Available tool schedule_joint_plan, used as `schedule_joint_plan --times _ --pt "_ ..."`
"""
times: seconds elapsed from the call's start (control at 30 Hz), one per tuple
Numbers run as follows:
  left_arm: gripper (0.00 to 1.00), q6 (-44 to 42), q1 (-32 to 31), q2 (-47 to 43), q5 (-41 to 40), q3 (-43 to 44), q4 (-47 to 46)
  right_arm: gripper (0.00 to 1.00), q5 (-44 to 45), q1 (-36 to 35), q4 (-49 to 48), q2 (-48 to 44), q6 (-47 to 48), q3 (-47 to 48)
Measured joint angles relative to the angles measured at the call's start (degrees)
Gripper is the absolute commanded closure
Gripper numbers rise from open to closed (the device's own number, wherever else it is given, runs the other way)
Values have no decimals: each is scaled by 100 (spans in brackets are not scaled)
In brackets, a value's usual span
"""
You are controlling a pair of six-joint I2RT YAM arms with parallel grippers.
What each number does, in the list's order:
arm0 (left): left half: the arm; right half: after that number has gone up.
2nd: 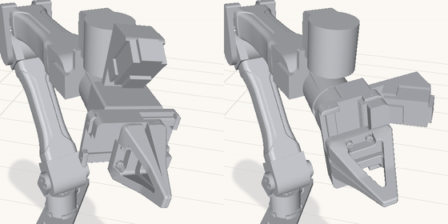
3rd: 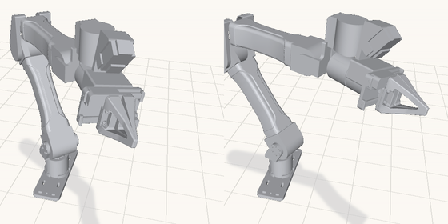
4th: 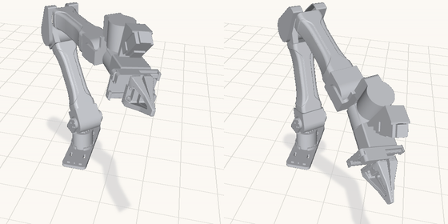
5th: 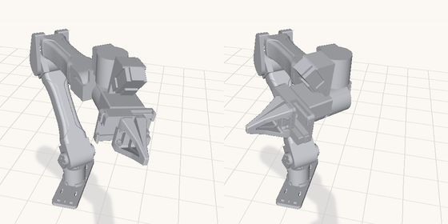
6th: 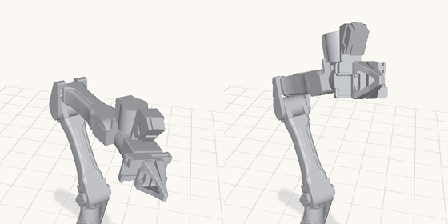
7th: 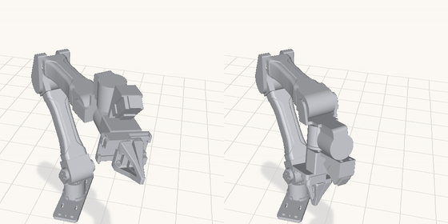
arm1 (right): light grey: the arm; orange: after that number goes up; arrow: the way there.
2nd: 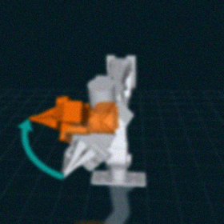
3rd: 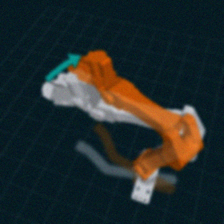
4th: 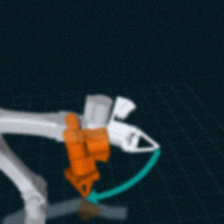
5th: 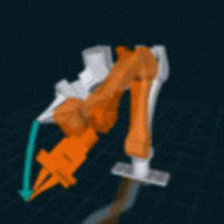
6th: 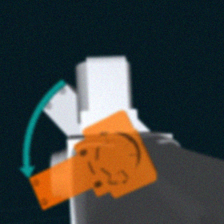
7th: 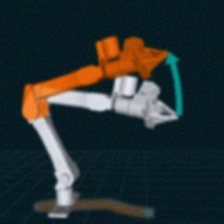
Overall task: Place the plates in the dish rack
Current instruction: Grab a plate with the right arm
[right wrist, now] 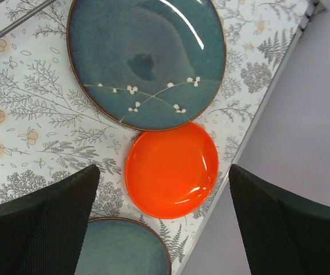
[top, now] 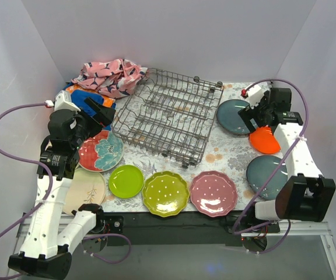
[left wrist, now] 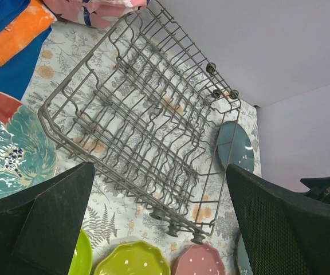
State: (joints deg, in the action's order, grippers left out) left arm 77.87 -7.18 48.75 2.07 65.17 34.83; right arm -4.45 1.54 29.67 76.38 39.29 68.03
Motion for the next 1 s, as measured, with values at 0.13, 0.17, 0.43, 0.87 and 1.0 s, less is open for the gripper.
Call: schedule_joint_plan --times 0.13,0.17,0.43,0.87,1.0 --pt "2 26 0 -70 28 -79 -35 2 -643 483 68 540 188 278" --pt "2 39 0 -109 31 -116 -31 1 -745 553 70 629 297 293" --pt "2 83 0 -328 33 -214 -9 1 -1650 549 17 927 1709 37" --pt "2 129 0 -391 42 -286 74 11 -1624 138 -1049 1646 3477 -621" --pt "2 192 0 -433 44 -295 79 14 -1539 -24 -1276 1755 3871 -822"
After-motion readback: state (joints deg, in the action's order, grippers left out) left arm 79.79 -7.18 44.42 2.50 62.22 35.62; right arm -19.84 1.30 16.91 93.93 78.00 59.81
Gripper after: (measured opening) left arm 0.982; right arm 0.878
